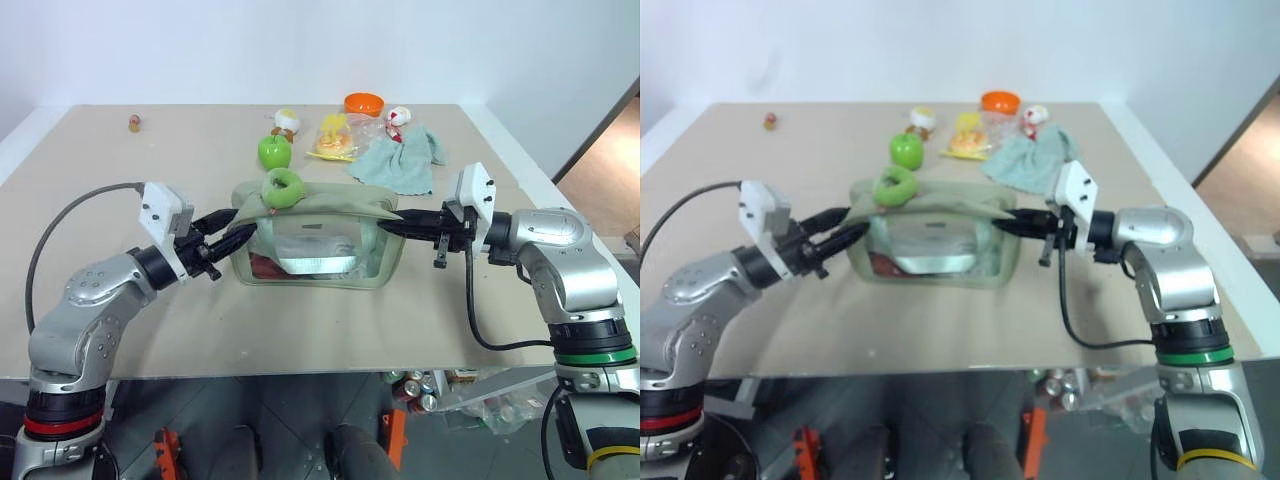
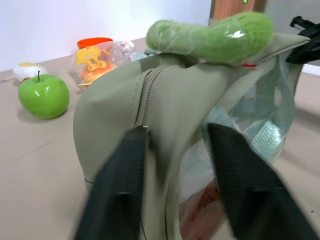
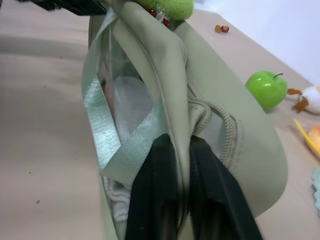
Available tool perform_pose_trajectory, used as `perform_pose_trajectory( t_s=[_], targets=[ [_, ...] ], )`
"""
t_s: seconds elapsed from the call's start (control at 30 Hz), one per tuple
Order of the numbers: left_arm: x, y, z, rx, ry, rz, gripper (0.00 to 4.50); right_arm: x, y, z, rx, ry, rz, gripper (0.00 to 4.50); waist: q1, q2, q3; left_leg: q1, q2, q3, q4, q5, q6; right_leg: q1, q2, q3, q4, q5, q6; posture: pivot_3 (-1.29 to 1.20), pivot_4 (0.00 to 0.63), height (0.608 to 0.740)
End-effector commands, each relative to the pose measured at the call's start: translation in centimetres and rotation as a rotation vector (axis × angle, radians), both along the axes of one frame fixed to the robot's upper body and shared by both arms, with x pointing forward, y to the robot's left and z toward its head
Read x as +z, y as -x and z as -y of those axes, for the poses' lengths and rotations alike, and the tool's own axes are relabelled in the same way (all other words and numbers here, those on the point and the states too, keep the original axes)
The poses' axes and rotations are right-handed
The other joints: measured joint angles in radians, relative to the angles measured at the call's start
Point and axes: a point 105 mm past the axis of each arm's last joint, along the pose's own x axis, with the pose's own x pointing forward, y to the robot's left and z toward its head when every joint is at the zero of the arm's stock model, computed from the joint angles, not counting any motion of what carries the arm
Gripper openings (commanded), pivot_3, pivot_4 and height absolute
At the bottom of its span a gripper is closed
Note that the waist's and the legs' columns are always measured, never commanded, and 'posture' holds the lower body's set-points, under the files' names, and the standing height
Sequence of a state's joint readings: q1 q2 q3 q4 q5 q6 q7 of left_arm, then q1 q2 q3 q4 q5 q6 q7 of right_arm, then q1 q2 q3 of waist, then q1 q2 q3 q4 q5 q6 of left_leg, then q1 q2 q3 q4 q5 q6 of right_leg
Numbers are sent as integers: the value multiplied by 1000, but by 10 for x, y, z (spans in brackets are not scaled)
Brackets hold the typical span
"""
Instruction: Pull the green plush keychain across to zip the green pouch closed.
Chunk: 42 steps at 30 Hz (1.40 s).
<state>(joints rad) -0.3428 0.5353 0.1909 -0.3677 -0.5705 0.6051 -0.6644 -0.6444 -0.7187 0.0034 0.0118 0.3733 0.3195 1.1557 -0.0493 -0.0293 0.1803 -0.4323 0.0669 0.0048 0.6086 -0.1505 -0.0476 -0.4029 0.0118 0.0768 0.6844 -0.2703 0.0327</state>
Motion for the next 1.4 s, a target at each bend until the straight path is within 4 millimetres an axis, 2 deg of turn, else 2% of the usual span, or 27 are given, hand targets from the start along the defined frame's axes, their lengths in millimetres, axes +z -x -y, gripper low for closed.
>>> perform_pose_trajectory(
  t_s=[0.03,0.07,0.1,0.2,0.3,0.33,0.43,0.53,0.63,0.73,0.87,1.03,1.17,1.4],
  targets=[
    [7,2,5,-28,-6,39,551,12,12,-1,26,7,25,1737,0,0,0,0,0,0,0,0,0,0,0,0,0,0,0,0,150,740],
    [6,2,5,-32,-6,34,362,12,13,0,25,13,16,1884,1,0,0,0,0,0,0,0,0,0,0,0,0,0,0,0,150,740],
    [6,2,6,-36,-5,32,17,14,14,2,25,27,19,2466,2,0,0,0,0,0,0,0,0,0,0,0,0,0,0,0,150,740],
    [5,0,7,-36,-6,30,0,33,16,0,22,23,54,3126,3,0,0,-1,0,0,0,0,0,0,-1,0,0,-1,1,0,150,740],
    [3,0,9,-45,-11,26,0,58,21,-19,70,15,136,4344,2,0,0,-1,-1,0,0,0,0,0,-1,0,0,-1,1,0,150,740],
    [3,0,10,-46,-11,26,0,67,23,-34,106,7,172,4490,2,0,0,-1,-1,0,0,0,0,-1,-1,0,0,0,0,0,150,740],
    [2,-1,12,-47,-12,26,0,78,27,-70,180,-24,222,4490,1,1,0,0,0,-1,0,0,0,0,0,0,0,0,0,0,150,740],
    [2,-1,15,-49,-15,26,0,74,23,-99,215,-51,241,4490,6,0,0,0,0,-2,0,0,0,0,0,-1,0,0,0,0,150,740],
    [2,0,18,-52,-11,27,0,65,14,-114,219,-58,240,4490,11,0,0,-3,-2,-2,0,0,0,-1,-2,-2,-1,0,0,0,150,740],
    [3,0,20,-49,-9,30,0,58,6,-119,221,-59,229,4490,13,0,0,-5,-3,-2,1,0,0,-1,-4,-2,-1,1,-2,0,150,740],
    [5,0,20,-42,-7,33,0,53,-3,-121,210,-58,224,3325,14,0,0,-5,-3,-3,1,0,0,-1,-3,-3,-1,1,-2,0,150,740],
    [6,-2,20,-22,-8,38,0,49,-8,-118,205,-48,227,1557,14,0,0,-5,-2,-3,0,0,0,-2,-2,-3,-1,1,-2,0,150,740],
    [2,-3,19,-12,-21,31,0,52,-3,-117,222,-71,216,127,14,0,0,-5,-2,-3,0,0,0,-1,-2,-3,-1,1,-2,0,150,740],
    [-2,-8,21,4,-39,17,0,66,3,-107,217,-132,212,51,15,0,0,-5,-2,-3,0,0,0,-1,-2,-3,-1,1,-2,0,150,740]
  ],
)
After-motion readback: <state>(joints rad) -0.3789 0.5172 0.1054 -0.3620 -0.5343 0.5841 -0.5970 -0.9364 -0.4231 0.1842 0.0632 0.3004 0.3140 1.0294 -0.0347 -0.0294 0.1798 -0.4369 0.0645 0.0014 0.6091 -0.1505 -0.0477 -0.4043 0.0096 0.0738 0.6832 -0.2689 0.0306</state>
